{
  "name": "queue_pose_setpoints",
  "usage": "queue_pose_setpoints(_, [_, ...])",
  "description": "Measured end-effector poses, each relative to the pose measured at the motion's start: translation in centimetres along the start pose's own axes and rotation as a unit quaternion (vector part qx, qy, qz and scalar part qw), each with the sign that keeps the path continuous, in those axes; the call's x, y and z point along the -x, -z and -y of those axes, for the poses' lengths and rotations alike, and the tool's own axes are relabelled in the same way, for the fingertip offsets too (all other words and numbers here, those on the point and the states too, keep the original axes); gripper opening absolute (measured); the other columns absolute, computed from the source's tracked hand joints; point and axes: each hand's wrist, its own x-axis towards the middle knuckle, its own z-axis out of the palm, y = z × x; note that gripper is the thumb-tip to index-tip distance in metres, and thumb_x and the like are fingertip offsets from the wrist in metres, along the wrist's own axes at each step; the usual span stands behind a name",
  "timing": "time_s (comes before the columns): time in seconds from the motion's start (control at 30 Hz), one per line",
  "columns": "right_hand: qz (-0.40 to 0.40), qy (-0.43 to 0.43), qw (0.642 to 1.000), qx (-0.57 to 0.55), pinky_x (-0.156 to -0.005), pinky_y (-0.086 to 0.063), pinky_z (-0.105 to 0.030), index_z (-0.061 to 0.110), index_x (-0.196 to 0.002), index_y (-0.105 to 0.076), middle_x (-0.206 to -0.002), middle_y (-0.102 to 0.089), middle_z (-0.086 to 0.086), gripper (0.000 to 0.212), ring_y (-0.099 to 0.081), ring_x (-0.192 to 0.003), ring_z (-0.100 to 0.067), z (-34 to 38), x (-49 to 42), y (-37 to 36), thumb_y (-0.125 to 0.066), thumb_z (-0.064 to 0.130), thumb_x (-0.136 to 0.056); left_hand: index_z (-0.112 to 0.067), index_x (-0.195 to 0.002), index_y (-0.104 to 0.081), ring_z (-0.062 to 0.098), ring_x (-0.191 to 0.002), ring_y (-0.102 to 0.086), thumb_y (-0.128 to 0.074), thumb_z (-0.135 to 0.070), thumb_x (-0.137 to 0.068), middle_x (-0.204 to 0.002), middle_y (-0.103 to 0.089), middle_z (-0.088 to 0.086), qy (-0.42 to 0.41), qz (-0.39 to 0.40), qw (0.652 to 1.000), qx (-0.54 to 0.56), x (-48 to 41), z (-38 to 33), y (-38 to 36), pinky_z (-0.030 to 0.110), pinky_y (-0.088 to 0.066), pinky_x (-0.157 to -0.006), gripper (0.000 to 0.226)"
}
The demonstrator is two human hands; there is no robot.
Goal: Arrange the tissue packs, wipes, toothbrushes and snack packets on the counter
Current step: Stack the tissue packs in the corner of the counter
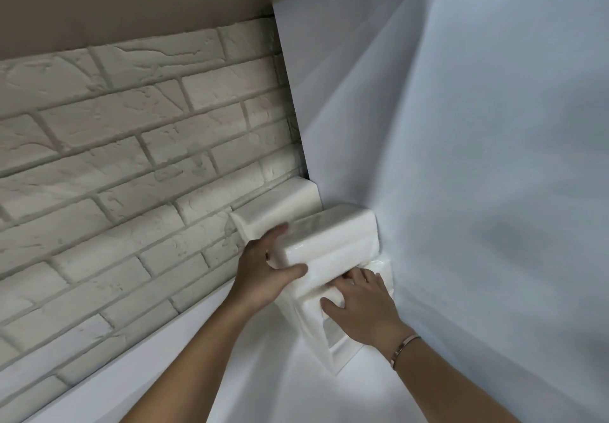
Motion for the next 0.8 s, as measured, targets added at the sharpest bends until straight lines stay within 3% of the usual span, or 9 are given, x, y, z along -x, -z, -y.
queue_pose_setpoints(0.1, [-0.002, 0.003, 1.000, -0.004, -0.123, -0.015, -0.044, 0.045, -0.136, -0.050, -0.134, -0.043, 0.011, 0.050, -0.031, -0.135, -0.018, -0.1, 0.0, -0.1, -0.041, 0.066, -0.091, -0.055, -0.133, -0.058, -0.003, -0.120, -0.051, -0.092, -0.033, -0.067, -0.130, -0.050, -0.015, -0.085, -0.041, 0.994, -0.055, 0.3, 0.0, 0.5, 0.026, -0.051, -0.096, 0.077])
queue_pose_setpoints(0.2, [0.004, -0.001, 1.000, -0.018, -0.125, -0.009, -0.043, 0.044, -0.139, -0.049, -0.141, -0.042, 0.009, 0.049, -0.026, -0.140, -0.016, -0.2, -0.1, -0.2, -0.044, 0.063, -0.094, -0.051, -0.136, -0.059, 0.006, -0.127, -0.048, -0.093, -0.029, -0.067, -0.133, -0.042, -0.015, -0.175, -0.094, 0.977, -0.084, 0.2, 0.9, 0.9, 0.030, -0.050, -0.100, 0.080])
queue_pose_setpoints(0.27, [0.006, 0.001, 1.000, -0.015, -0.125, -0.008, -0.043, 0.044, -0.139, -0.049, -0.142, -0.041, 0.009, 0.049, -0.025, -0.142, -0.016, -0.2, -0.1, -0.2, -0.043, 0.063, -0.095, -0.042, -0.140, -0.057, 0.021, -0.131, -0.046, -0.091, -0.025, -0.067, -0.139, -0.040, -0.006, -0.279, -0.139, 0.935, -0.168, -0.4, 1.4, 1.4, 0.038, -0.051, -0.097, 0.083])
queue_pose_setpoints(0.37, [0.003, 0.005, 1.000, -0.001, -0.124, -0.012, -0.043, 0.044, -0.139, -0.048, -0.142, -0.042, 0.009, 0.050, -0.026, -0.141, -0.016, -0.2, -0.1, -0.2, -0.042, 0.064, -0.094, -0.031, -0.141, -0.056, 0.039, -0.127, -0.051, -0.084, -0.008, -0.066, -0.141, -0.047, 0.012, -0.427, -0.166, 0.836, -0.302, -2.2, 2.6, 1.8, 0.047, -0.054, -0.094, 0.084])
queue_pose_setpoints(0.47, [0.006, 0.003, 1.000, 0.001, -0.123, -0.013, -0.042, 0.044, -0.139, -0.048, -0.142, -0.041, 0.009, 0.050, -0.027, -0.141, -0.017, -0.2, -0.2, -0.2, -0.041, 0.064, -0.094, -0.027, -0.141, -0.056, 0.043, -0.130, -0.051, -0.079, 0.007, -0.065, -0.139, -0.052, 0.019, -0.446, -0.173, 0.805, -0.351, -3.7, 4.8, 1.3, 0.049, -0.050, -0.106, 0.086])
queue_pose_setpoints(0.63, [0.006, 0.002, 1.000, -0.002, -0.124, -0.014, -0.043, 0.044, -0.138, -0.048, -0.141, -0.042, 0.010, 0.049, -0.027, -0.140, -0.016, -0.3, -0.2, -0.2, -0.043, 0.064, -0.094, -0.027, -0.140, -0.055, 0.042, -0.135, -0.047, -0.064, 0.007, -0.082, -0.140, -0.052, 0.019, -0.462, -0.191, 0.769, -0.398, -4.7, 7.8, 0.2, 0.051, -0.053, -0.104, 0.067])
queue_pose_setpoints(0.7, [0.003, 0.003, 1.000, -0.001, -0.124, -0.014, -0.043, 0.044, -0.138, -0.048, -0.141, -0.042, 0.010, 0.049, -0.027, -0.140, -0.017, -0.3, -0.3, -0.1, -0.043, 0.064, -0.094, -0.028, -0.141, -0.053, 0.043, -0.138, -0.045, -0.073, 0.012, -0.076, -0.144, -0.047, 0.018, -0.448, -0.172, 0.782, -0.398, -4.7, 8.7, -0.1, 0.049, -0.053, -0.104, 0.079])
queue_pose_setpoints(0.8, [0.000, 0.005, 1.000, 0.002, -0.124, -0.013, -0.042, 0.044, -0.138, -0.049, -0.140, -0.042, 0.010, 0.050, -0.028, -0.139, -0.017, -0.3, -0.3, -0.2, -0.042, 0.065, -0.093, -0.028, -0.145, -0.050, 0.042, -0.147, -0.035, -0.081, 0.007, -0.072, -0.153, -0.039, 0.018, -0.406, -0.095, 0.829, -0.372, -3.9, 10.0, -0.6, 0.050, -0.058, -0.096, 0.087])
